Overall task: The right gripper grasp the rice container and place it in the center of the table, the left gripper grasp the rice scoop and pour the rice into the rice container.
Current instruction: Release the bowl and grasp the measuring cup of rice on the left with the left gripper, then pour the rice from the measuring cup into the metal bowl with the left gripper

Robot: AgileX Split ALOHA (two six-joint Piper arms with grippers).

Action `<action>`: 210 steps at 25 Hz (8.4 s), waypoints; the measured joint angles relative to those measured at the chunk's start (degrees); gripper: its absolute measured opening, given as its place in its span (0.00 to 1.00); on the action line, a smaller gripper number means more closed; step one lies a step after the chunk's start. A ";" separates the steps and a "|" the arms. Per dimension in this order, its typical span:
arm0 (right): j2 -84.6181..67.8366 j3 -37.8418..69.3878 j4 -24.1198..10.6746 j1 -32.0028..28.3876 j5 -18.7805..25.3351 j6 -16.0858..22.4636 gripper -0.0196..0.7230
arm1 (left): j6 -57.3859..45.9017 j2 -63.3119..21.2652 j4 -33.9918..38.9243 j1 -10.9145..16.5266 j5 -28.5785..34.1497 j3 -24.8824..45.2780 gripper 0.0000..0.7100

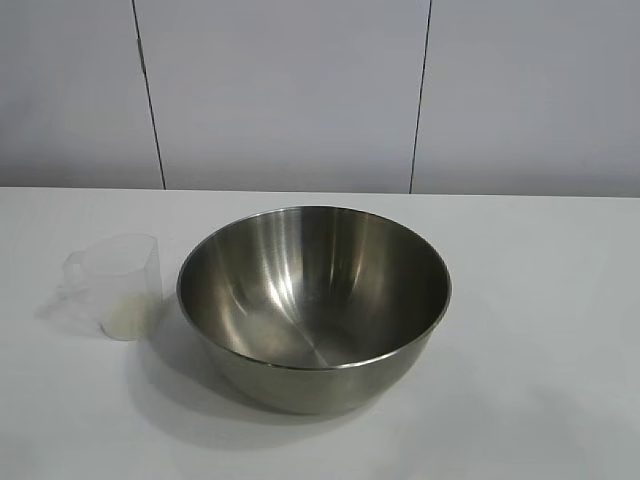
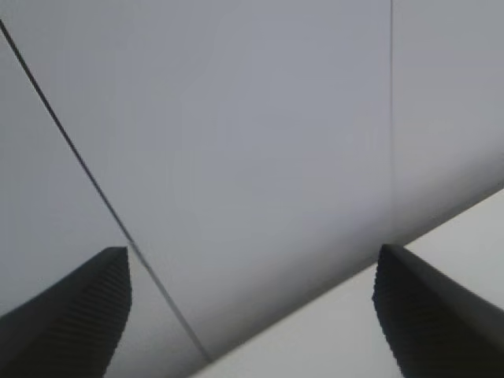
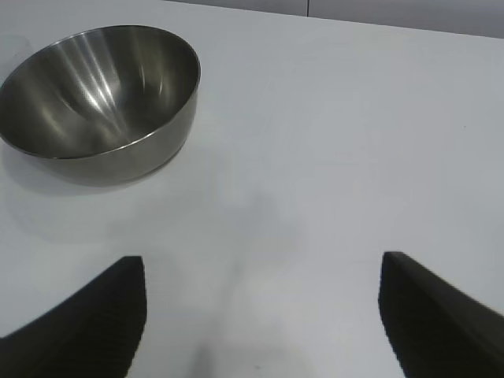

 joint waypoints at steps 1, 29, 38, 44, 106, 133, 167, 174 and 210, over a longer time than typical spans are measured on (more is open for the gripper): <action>0.00 0.00 0.00 0.00 0.00 0.00 0.78 | -1.73 -0.57 6.14 -1.08 -0.50 0.00 0.83; 0.00 0.00 0.05 0.00 0.01 0.00 0.78 | -48.77 -0.58 16.62 -0.70 -80.60 61.27 0.80; 0.00 0.00 0.05 0.00 0.00 0.00 0.78 | -44.25 -0.62 15.09 -0.70 -80.60 72.43 0.80; 0.00 0.00 0.05 0.00 0.00 0.00 0.78 | -42.27 2.95 15.05 -0.70 -77.75 72.54 0.80; 0.00 0.00 0.05 0.00 -0.01 0.00 0.78 | -41.93 44.18 15.14 -0.14 -82.60 54.85 0.80; 0.00 0.00 0.11 0.00 0.05 0.00 0.78 | -44.45 44.18 20.88 4.16 -82.60 49.36 0.80; 0.00 0.00 0.17 0.00 -0.02 0.00 0.78 | -46.27 42.87 31.47 4.28 -82.48 48.01 0.02; 0.00 0.00 0.17 0.00 -0.02 0.00 0.78 | -47.45 38.55 31.53 4.28 -82.48 48.01 0.02; 0.00 0.00 0.17 0.00 -0.01 0.00 0.78 | 3.57 21.44 44.17 -21.79 -30.49 23.99 0.02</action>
